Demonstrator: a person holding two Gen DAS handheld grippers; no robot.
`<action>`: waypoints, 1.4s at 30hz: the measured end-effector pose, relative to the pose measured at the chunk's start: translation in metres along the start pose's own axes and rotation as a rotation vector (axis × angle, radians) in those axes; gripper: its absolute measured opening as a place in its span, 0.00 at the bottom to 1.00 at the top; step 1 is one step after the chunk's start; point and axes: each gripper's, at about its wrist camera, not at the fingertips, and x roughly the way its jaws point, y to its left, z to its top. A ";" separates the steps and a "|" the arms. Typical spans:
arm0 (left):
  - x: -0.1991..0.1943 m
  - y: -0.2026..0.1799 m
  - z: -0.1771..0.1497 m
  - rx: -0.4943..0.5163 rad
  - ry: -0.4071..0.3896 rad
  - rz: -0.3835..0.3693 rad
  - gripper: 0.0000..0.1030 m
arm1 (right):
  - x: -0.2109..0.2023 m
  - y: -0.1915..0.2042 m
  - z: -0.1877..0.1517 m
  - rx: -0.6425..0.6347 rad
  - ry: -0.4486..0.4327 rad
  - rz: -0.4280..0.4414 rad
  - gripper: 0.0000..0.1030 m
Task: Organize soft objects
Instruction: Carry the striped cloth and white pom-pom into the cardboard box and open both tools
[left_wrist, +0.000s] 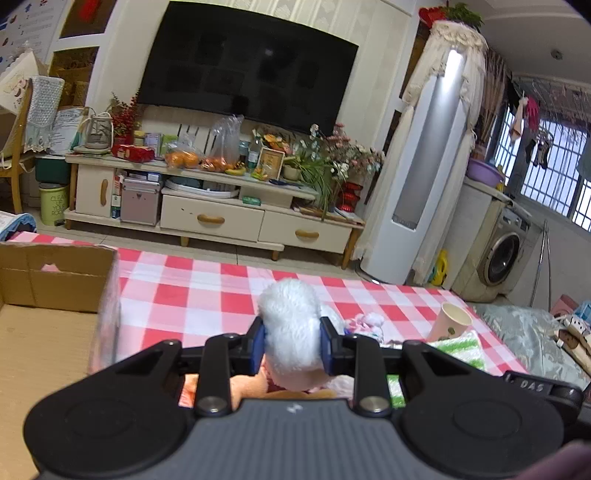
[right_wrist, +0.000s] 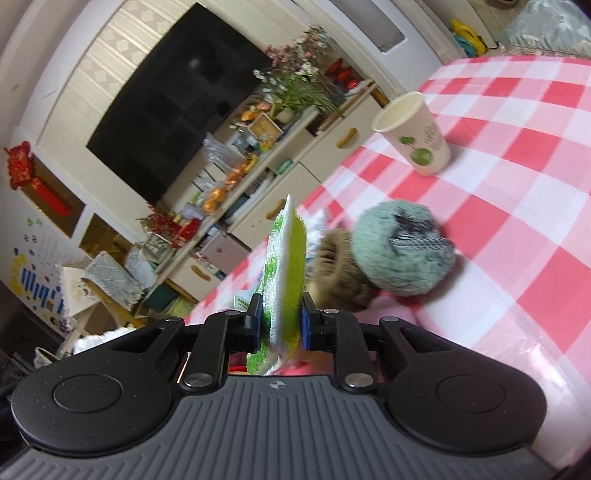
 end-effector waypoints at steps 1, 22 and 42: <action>-0.003 0.003 0.001 -0.004 -0.006 0.001 0.27 | -0.001 0.004 0.000 0.004 -0.002 0.013 0.23; -0.064 0.120 0.014 -0.187 -0.126 0.243 0.28 | 0.081 0.161 -0.062 -0.171 0.217 0.346 0.23; -0.066 0.148 0.007 -0.193 -0.105 0.431 0.73 | 0.103 0.200 -0.128 -0.390 0.332 0.298 0.96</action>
